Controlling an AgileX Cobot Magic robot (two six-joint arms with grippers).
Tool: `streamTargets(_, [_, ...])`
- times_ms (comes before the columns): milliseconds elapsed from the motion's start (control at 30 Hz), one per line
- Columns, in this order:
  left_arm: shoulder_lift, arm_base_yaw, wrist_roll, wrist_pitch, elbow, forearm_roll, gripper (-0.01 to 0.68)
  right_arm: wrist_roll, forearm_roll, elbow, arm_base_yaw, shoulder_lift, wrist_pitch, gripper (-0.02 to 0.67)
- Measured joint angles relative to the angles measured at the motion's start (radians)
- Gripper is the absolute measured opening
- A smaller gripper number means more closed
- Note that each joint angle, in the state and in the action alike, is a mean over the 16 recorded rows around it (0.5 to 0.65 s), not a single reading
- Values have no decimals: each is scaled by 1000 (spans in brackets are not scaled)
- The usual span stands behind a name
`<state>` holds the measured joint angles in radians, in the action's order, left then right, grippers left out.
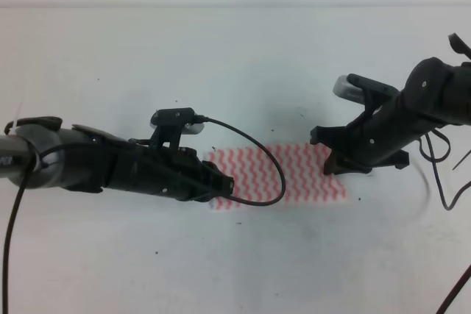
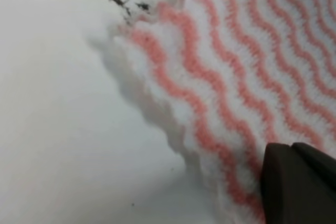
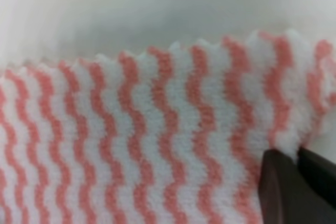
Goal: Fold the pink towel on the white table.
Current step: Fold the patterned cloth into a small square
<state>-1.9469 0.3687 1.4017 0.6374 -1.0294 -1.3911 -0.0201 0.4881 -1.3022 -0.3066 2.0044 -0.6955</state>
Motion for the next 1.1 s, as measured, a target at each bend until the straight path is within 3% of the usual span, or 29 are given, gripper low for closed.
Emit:
streamTargets(533, [0,0,-6,1,0,26,-3,47,92,-123,-68,-44,-18,-17])
streamTargets(1100, [47,0,5,9,0,40,-3,55,124,-136,-129,-19,35,-17])
